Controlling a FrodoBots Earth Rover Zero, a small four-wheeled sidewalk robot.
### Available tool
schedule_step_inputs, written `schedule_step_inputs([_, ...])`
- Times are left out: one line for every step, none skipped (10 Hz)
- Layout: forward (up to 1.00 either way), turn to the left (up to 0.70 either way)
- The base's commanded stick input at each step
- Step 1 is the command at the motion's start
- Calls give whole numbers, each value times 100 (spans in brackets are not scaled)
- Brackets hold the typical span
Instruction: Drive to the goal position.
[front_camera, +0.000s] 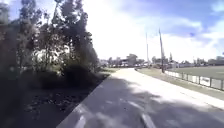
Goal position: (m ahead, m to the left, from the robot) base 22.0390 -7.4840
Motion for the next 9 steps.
schedule_step_inputs([100, 0])
schedule_step_inputs([100, 0])
schedule_step_inputs([100, 0])
schedule_step_inputs([100, 0])
schedule_step_inputs([100, 0])
schedule_step_inputs([100, 0])
schedule_step_inputs([100, 0])
schedule_step_inputs([100, 0])
schedule_step_inputs([100, 0])
